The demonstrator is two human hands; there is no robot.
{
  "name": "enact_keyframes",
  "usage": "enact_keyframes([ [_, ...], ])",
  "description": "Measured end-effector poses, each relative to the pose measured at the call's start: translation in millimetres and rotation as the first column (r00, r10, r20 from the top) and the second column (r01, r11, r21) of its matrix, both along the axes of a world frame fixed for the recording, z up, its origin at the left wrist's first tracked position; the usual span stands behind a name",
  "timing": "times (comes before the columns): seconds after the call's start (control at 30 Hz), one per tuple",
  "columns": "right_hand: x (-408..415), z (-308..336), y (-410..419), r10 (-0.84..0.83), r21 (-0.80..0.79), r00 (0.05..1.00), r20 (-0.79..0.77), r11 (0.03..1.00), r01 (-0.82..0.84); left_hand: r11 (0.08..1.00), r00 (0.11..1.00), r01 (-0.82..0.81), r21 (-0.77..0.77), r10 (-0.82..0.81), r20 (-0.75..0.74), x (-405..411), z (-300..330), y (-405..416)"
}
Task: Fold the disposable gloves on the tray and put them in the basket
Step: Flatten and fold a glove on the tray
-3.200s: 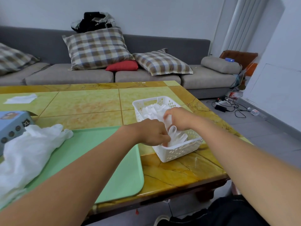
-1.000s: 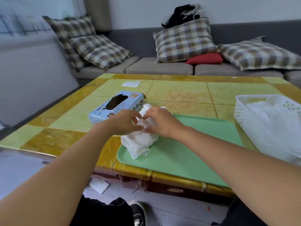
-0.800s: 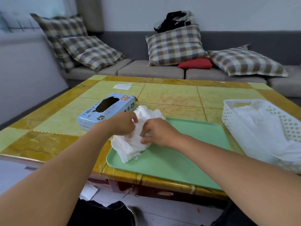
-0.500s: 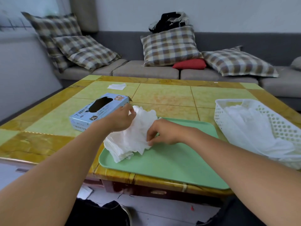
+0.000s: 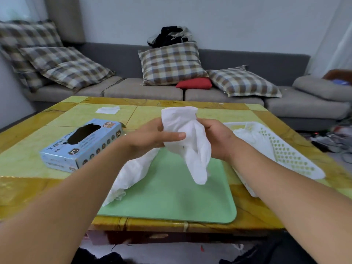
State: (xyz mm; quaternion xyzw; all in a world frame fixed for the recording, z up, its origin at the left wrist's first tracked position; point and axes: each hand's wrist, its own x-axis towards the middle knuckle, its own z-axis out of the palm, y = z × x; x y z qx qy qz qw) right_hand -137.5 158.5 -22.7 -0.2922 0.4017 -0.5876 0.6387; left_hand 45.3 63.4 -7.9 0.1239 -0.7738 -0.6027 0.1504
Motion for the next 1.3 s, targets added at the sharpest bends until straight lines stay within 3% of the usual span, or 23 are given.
enact_keyframes([
  [0.13,-10,2,17,-0.096,0.106,0.992,-0.077,0.989,0.104,0.890,0.920,-0.342,0.302,0.382,-0.087,-41,2,13],
  [0.2,-13,2,27,-0.005,0.091,0.994,-0.110,0.996,0.015,0.845,0.872,-0.451,0.288,0.485,-0.059,-51,0,14],
  [0.27,-14,1,36,0.043,0.058,0.967,-0.251,0.998,-0.029,0.844,0.859,-0.493,0.211,0.511,-0.035,-58,-1,15],
  [0.37,-16,-3,41,-0.134,-0.033,0.853,-0.504,0.990,0.136,0.877,0.880,-0.467,0.115,0.473,-0.031,-61,4,20],
  [0.47,-21,-2,40,-0.325,-0.129,0.795,-0.512,0.944,0.303,0.919,0.919,-0.394,0.005,0.394,-0.017,-59,9,22],
  [0.57,-24,1,41,-0.347,-0.160,0.805,-0.481,0.938,0.308,0.951,0.950,-0.309,-0.016,0.309,0.032,-52,9,15],
  [0.7,-25,6,47,-0.256,-0.069,0.890,-0.377,0.966,0.249,0.964,0.980,-0.195,0.179,0.185,0.072,-46,7,9],
  [0.77,-24,6,48,-0.177,-0.028,0.899,-0.401,0.983,0.181,0.952,0.976,-0.207,0.225,0.187,0.108,-46,8,8],
  [0.9,-29,-3,40,-0.255,0.004,0.834,-0.490,0.956,0.294,0.954,0.933,-0.270,0.132,0.225,0.282,-49,2,5],
  [1.0,-32,-11,38,-0.208,0.096,0.828,-0.521,0.949,0.299,0.933,0.898,-0.321,0.162,0.246,0.365,-45,-6,-3],
  [1.17,-37,-10,39,-0.182,0.037,0.862,-0.473,0.973,0.226,0.943,0.933,-0.287,0.171,0.235,0.272,-44,-3,-6],
  [1.3,-35,-5,33,-0.270,-0.022,0.888,-0.373,0.959,0.282,0.956,0.956,-0.253,0.148,0.223,0.192,-44,1,-5],
])
